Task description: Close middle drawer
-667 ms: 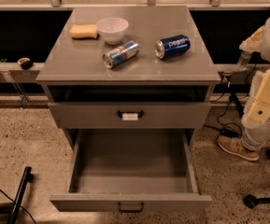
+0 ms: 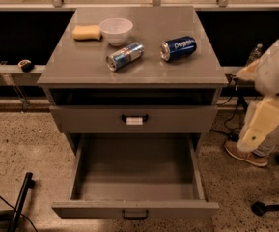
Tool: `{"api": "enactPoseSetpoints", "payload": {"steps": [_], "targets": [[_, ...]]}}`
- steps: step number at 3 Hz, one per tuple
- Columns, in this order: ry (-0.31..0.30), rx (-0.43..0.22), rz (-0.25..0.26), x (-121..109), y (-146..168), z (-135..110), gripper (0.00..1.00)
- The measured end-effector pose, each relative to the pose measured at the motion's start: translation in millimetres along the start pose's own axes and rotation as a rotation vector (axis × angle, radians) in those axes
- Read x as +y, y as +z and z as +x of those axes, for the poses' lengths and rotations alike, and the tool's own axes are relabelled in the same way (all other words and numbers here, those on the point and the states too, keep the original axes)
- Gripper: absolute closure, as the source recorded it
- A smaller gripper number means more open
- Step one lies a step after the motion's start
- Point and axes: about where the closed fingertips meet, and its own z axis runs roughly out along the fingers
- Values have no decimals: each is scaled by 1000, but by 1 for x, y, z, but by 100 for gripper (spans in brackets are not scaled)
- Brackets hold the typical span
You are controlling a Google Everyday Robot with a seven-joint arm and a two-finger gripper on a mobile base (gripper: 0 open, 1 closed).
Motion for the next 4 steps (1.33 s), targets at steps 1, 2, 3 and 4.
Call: {"api": "enactPoseSetpoints", "payload": {"steps": [1,2,3,4], "targets": [[-37,-58,-44,27,75,24,0],[-39,-58,-43,37,106,31,0],[-49,-89,-48,34,134,17,0],[-80,-126,-69,58,191,4,0]]}}
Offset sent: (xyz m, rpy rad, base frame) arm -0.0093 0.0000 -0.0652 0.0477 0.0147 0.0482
